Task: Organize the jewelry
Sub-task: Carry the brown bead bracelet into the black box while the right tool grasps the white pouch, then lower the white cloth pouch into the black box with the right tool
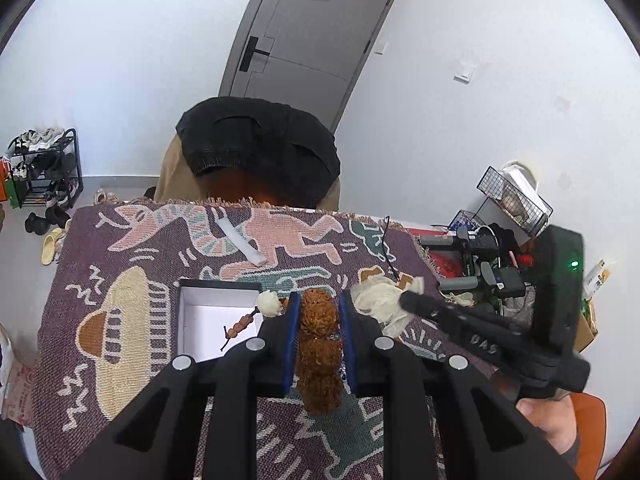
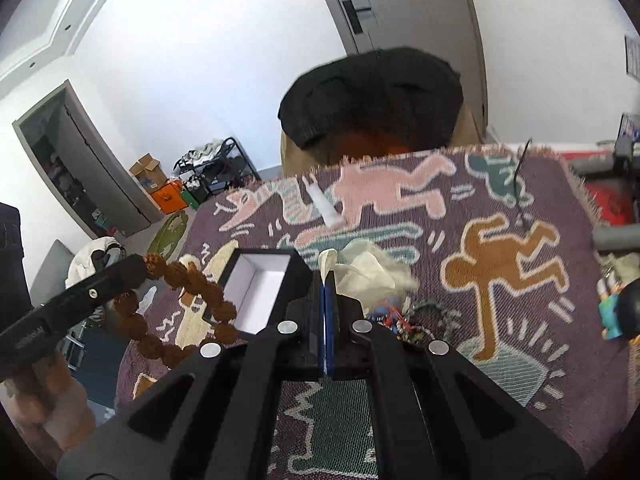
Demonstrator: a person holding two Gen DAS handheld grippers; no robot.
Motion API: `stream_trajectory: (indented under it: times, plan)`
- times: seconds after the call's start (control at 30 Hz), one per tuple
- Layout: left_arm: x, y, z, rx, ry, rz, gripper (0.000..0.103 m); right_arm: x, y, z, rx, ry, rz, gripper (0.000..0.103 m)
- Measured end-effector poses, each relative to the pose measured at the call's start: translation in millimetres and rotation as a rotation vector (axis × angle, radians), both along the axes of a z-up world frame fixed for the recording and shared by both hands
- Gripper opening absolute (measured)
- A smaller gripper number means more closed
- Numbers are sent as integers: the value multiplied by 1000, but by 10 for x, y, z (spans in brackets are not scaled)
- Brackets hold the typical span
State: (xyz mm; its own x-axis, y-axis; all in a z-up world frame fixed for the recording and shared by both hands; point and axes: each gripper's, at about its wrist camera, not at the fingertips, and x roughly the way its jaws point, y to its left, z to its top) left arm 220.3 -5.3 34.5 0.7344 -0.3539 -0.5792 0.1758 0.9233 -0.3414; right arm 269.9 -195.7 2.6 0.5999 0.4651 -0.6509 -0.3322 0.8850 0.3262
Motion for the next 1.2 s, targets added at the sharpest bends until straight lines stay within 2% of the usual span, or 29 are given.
stream_trajectory:
  times: [0.17, 0.33, 0.6, 0.83, 0.97, 1.03, 1.07, 1.13, 1.2]
  plan:
    - [-51, 173, 77, -2, -13, 27, 17, -36, 56, 185, 16, -23, 13, 2]
    - [-12, 371, 18, 0, 1, 58, 17, -83, 224, 258, 23, -33, 47, 2]
    - [361, 572, -415, -26, 92, 61, 17, -65, 551, 181, 24, -27, 93, 2]
    - [715, 425, -725, -57, 149, 7, 17, 58, 608, 53, 40, -6, 79, 2]
    - [863, 319, -837, -43, 152, -3, 18, 115, 558, 5, 43, 0, 65, 2]
    - [900, 305, -870, -13, 159, 14, 52, 135, 541, -13, 43, 5, 63, 2]
    - [891, 323, -878, 11, 154, 44, 89, 143, 535, -26, 43, 7, 64, 2]
    - [803, 400, -836, 17, 92, 74, 95, 159, 553, -51, 43, 11, 73, 2]
    - [779, 479, -827, 24, 93, 84, 95, 173, 600, -79, 46, 17, 83, 2]
